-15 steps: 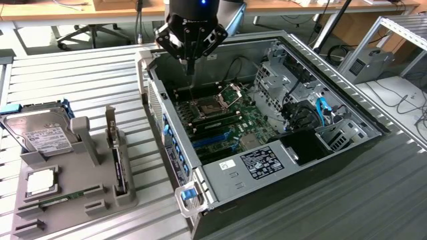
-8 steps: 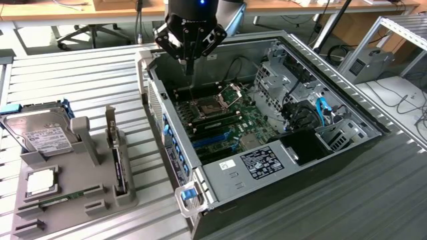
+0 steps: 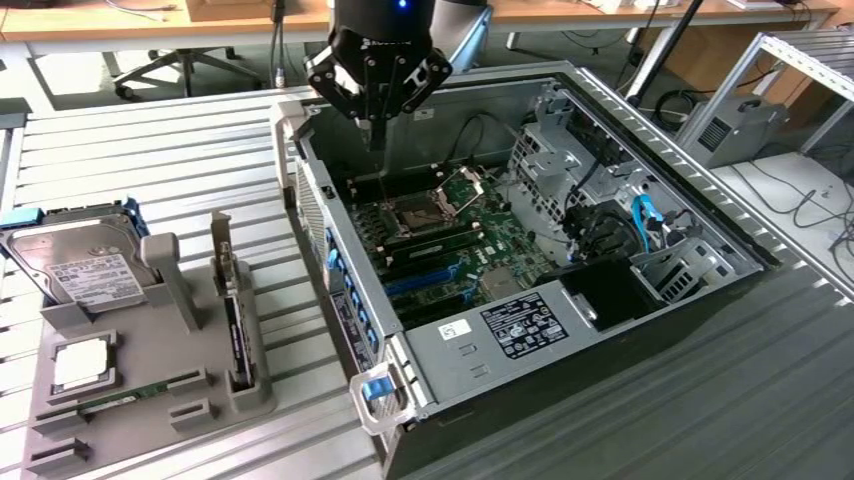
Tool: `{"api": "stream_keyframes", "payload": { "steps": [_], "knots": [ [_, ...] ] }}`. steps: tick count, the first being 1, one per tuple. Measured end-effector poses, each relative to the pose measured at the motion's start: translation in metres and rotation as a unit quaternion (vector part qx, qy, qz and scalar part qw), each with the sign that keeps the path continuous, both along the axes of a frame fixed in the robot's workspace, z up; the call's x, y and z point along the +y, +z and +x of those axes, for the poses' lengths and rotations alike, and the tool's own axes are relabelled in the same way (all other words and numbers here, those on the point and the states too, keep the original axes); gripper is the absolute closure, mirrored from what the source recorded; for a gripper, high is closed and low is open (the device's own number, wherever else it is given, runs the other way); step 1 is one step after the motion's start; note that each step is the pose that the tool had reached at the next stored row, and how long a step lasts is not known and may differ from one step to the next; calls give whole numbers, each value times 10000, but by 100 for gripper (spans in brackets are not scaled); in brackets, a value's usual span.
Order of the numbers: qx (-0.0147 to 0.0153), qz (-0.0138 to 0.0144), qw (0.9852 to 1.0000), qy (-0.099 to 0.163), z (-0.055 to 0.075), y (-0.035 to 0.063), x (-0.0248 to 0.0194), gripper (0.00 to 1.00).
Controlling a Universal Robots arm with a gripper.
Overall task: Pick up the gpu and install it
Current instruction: 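Reach for the gpu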
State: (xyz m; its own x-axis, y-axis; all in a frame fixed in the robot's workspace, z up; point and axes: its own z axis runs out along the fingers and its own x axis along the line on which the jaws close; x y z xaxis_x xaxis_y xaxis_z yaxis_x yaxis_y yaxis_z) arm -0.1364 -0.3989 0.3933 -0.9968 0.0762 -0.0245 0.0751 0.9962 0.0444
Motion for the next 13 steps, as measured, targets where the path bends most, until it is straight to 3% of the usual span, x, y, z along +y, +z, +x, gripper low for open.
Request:
{"api": "stream_keyframes", "payload": {
  "steps": [13],
  "knots": [
    [0, 0, 10000, 0, -37, 0, 0, 89]
  ]
}}
